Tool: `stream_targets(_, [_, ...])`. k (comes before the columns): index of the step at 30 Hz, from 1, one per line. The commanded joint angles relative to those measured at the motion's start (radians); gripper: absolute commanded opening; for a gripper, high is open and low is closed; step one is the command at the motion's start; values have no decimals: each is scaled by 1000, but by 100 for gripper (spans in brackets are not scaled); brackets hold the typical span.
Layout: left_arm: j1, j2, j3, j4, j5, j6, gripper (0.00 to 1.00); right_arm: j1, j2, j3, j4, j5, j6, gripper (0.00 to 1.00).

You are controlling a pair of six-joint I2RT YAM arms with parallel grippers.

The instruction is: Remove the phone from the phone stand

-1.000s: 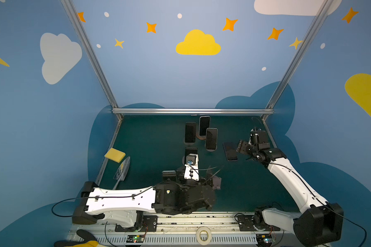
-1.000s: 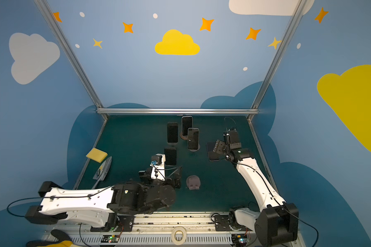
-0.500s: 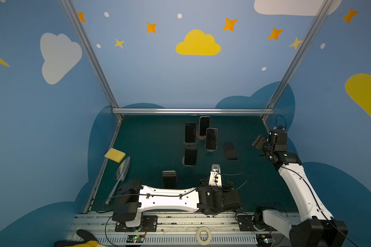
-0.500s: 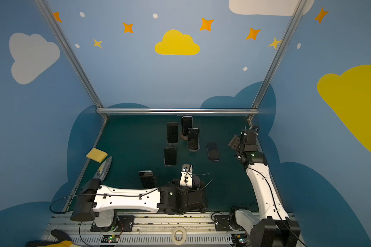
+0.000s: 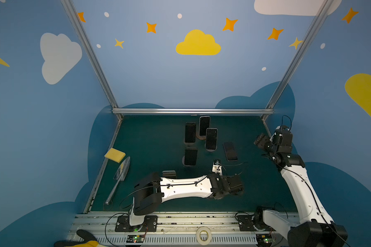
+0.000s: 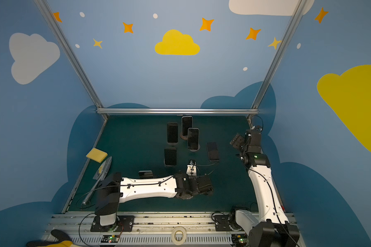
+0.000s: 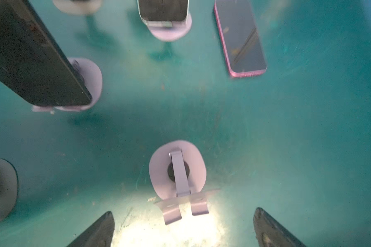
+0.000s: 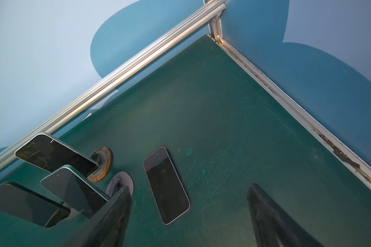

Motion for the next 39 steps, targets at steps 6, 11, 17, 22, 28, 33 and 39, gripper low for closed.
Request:
stream_targets(6, [6,92,64,-53,-12,41,100,-9,4,-13,35,-33,10,85])
stream_targets(11, [9,131,98,-61,-46,58,98,-12,16,-15,46,-64,4,85])
stream_targets(17, [23,163,95,-19,-43,63,95,-11,41,-10,52,-95,2,85])
stream_targets(22, [40,151,55,24,-55,76,88,-16,44,-12,64,-108,0,85])
stream_targets(28, [60,146,21,31,-93,121,80,-17,52,-21,81,-116,6,85])
stream_targets(33, [69,106,-34,38,-118,148,78,-20,51,-26,89,-120,8,85])
stream_targets(39, [68,63,-79,71,-112,165,78,-20,46,-29,90,-122,14,85])
